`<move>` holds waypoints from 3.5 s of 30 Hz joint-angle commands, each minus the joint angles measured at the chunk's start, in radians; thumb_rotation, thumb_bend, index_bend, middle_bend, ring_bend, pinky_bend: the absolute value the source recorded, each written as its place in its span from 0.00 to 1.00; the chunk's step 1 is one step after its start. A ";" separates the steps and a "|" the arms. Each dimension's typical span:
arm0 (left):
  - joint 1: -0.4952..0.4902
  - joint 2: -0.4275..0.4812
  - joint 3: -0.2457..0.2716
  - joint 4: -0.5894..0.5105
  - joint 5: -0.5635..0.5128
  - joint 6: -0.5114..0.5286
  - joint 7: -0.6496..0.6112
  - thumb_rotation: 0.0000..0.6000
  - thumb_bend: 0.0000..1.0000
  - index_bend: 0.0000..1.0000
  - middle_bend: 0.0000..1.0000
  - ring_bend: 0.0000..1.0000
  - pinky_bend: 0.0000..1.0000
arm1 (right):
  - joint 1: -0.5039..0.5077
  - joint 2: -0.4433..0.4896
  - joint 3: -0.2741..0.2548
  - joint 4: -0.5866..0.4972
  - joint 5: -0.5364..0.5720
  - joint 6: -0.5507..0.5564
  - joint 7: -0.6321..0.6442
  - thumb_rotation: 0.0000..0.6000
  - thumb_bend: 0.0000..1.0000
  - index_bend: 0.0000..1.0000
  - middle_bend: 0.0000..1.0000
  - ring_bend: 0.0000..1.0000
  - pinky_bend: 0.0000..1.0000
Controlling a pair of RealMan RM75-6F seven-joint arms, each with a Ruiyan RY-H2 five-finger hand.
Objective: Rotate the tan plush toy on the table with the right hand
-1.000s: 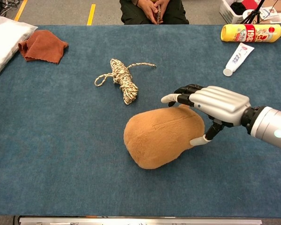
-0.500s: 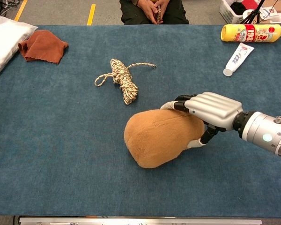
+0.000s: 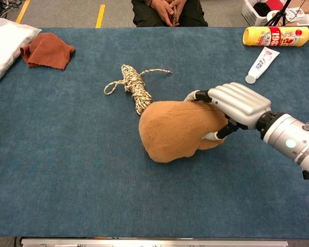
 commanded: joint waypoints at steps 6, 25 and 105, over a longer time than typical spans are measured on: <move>0.001 0.000 -0.001 0.002 -0.001 0.002 -0.002 1.00 0.21 0.27 0.14 0.04 0.08 | 0.014 0.001 -0.011 0.029 -0.023 -0.031 0.026 1.00 0.30 0.37 0.36 0.29 0.39; 0.000 -0.001 0.000 -0.002 0.000 -0.002 0.006 1.00 0.21 0.27 0.14 0.04 0.08 | 0.005 0.097 -0.035 -0.023 0.010 -0.035 0.012 1.00 0.14 0.00 0.13 0.08 0.13; 0.004 0.010 0.005 -0.020 0.003 -0.001 -0.004 1.00 0.21 0.27 0.14 0.04 0.08 | 0.067 0.008 0.013 0.004 0.163 -0.043 -0.058 1.00 0.38 0.21 0.39 0.37 0.44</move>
